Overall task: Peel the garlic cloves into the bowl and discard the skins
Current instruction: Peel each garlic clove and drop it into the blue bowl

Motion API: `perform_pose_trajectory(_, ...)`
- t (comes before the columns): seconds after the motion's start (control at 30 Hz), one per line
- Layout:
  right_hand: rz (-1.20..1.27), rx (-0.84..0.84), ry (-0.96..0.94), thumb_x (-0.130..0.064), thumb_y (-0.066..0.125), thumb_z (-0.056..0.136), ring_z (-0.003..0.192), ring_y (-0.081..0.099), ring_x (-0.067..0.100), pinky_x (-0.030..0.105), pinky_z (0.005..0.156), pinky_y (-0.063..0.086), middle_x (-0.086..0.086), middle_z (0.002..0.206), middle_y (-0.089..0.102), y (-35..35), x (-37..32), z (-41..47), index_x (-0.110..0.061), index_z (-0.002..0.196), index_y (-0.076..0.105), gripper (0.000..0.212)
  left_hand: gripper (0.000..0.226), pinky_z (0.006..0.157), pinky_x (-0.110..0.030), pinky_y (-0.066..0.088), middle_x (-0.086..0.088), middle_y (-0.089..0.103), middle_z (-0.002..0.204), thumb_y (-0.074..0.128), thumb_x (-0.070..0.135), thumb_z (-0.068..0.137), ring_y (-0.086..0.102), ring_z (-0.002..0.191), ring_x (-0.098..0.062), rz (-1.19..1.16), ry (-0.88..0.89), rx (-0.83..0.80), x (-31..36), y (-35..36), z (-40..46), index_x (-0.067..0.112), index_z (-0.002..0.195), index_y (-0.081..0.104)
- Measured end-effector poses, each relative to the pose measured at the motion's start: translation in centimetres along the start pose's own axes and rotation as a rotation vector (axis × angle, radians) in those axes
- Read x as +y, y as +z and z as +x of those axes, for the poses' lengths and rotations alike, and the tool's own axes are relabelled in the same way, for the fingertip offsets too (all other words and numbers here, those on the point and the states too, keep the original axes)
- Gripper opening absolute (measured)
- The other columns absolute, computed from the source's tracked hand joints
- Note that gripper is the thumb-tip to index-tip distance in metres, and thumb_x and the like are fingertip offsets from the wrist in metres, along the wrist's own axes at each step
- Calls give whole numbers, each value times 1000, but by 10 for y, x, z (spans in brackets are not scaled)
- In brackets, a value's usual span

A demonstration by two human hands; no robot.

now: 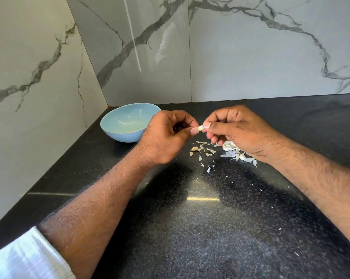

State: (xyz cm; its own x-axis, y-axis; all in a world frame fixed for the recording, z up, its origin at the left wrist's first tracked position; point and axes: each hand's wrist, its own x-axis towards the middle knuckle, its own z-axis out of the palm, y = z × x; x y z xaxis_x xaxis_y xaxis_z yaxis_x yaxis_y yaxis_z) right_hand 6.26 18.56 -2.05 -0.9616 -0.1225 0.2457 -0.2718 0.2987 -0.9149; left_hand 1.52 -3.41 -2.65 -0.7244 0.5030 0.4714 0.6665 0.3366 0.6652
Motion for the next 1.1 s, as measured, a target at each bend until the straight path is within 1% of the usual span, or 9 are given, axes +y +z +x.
perform_pose_trajectory(0.2,64,-59,30,-10,65,102,72,64,20,33,66,53,10,79,71,1,1,-2,1,102,75,15,5,77,-49,58,-7,76,85,74,16,100,68,81,-36,-3,20,-9,0,-5,-1,14,99,79)
perform_pose_trajectory(0.43,-229,14,-37,-19,67,101,72,73,14,44,75,61,1,80,77,5,-1,-3,-19,95,78,12,1,63,-29,55,5,75,78,80,17,96,66,69,-21,126,38,42,-2,-2,-1,17,96,80)
perform_pose_trajectory(0.53,-356,39,-89,-24,68,99,71,73,21,50,74,64,-1,76,76,4,0,-5,-25,91,76,12,1,60,-18,49,10,72,78,80,15,95,62,65,-13,225,83,49,2,0,-2,16,96,80)
perform_pose_trajectory(0.6,-414,44,-123,-25,68,99,63,67,22,44,63,59,-4,70,72,3,0,-6,-27,89,75,13,2,60,-14,46,12,71,79,80,15,95,61,66,-9,255,101,48,4,0,-2,16,95,80)
perform_pose_trajectory(0.73,-420,34,-127,-23,67,100,48,45,1,19,48,38,-21,54,57,5,0,-6,-24,88,74,14,5,61,-17,50,11,73,79,80,15,95,63,68,-13,224,82,47,3,-1,-2,19,95,80)
perform_pose_trajectory(0.8,-400,34,-123,-25,67,100,51,44,2,29,50,40,-16,55,57,6,2,-6,-25,88,74,14,5,65,-19,51,8,75,79,79,15,96,66,71,-15,147,50,38,1,0,-2,19,94,81)
perform_pose_trajectory(0.9,-258,43,-94,-24,67,99,62,54,18,49,61,51,7,66,63,7,3,-4,-23,88,76,14,6,76,-25,56,4,77,84,76,11,98,70,79,-16,-7,26,43,-5,1,-1,15,97,80)
perform_pose_trajectory(1.03,78,59,15,-7,65,98,64,54,15,38,65,49,7,70,62,11,1,-1,-3,94,76,12,6,80,-23,56,2,79,89,77,9,98,72,83,-7,-123,11,59,-7,4,-1,10,102,80)
perform_pose_trajectory(1.1,176,47,48,-4,64,98,64,52,15,35,64,47,8,71,60,11,0,-1,-2,92,75,14,6,81,-25,58,0,80,90,78,8,96,73,84,-9,-154,10,55,-5,5,-1,7,102,80)
